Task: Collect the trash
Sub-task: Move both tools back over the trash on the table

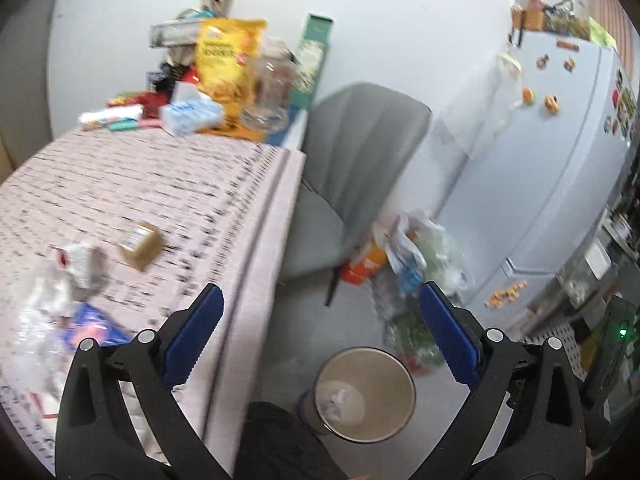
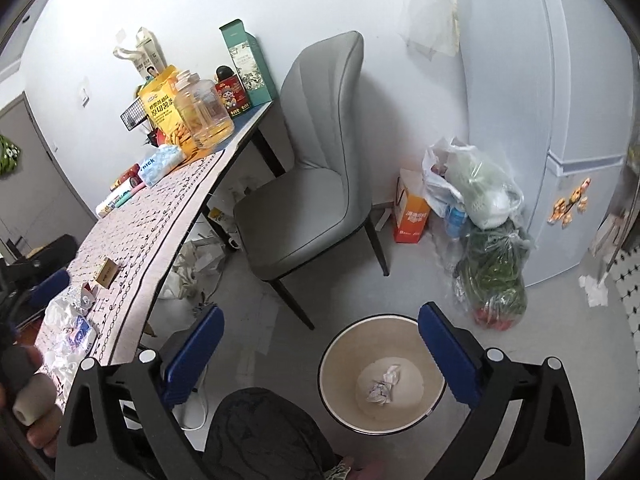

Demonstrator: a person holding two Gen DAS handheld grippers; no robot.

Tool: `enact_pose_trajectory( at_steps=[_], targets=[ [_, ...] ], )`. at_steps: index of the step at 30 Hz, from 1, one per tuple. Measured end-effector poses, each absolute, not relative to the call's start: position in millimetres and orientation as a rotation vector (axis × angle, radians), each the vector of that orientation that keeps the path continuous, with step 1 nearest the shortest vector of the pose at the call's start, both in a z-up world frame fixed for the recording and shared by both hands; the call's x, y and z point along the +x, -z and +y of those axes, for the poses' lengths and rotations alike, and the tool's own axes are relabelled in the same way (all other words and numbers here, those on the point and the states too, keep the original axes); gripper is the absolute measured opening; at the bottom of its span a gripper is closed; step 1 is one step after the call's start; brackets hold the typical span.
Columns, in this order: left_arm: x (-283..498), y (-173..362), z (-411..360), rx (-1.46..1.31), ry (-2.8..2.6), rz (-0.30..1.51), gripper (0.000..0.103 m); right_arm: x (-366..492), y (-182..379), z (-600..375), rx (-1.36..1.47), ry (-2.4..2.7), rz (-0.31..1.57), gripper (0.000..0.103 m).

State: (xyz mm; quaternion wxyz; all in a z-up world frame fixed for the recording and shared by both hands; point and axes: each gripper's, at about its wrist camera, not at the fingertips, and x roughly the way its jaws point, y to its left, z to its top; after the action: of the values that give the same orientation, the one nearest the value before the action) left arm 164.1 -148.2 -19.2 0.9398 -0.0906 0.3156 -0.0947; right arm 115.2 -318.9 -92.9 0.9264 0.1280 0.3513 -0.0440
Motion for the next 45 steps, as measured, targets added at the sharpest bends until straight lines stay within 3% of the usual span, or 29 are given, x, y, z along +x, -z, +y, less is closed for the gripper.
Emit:
enact_pose_trajectory(
  at_steps=[16, 45],
  targets=[
    [97.8, -4.7, -64.3, -0.224, 0.128, 0.475, 0.097, 104.7, 59.4, -228.0, 0.193, -0.072, 0.662, 0.095],
    [1.5, 54.0, 69.3, -0.366, 0.001, 0.566, 0.097, 77.3, 68.1, -95.2, 0.023, -0.426, 0.702, 0.095]
  ],
)
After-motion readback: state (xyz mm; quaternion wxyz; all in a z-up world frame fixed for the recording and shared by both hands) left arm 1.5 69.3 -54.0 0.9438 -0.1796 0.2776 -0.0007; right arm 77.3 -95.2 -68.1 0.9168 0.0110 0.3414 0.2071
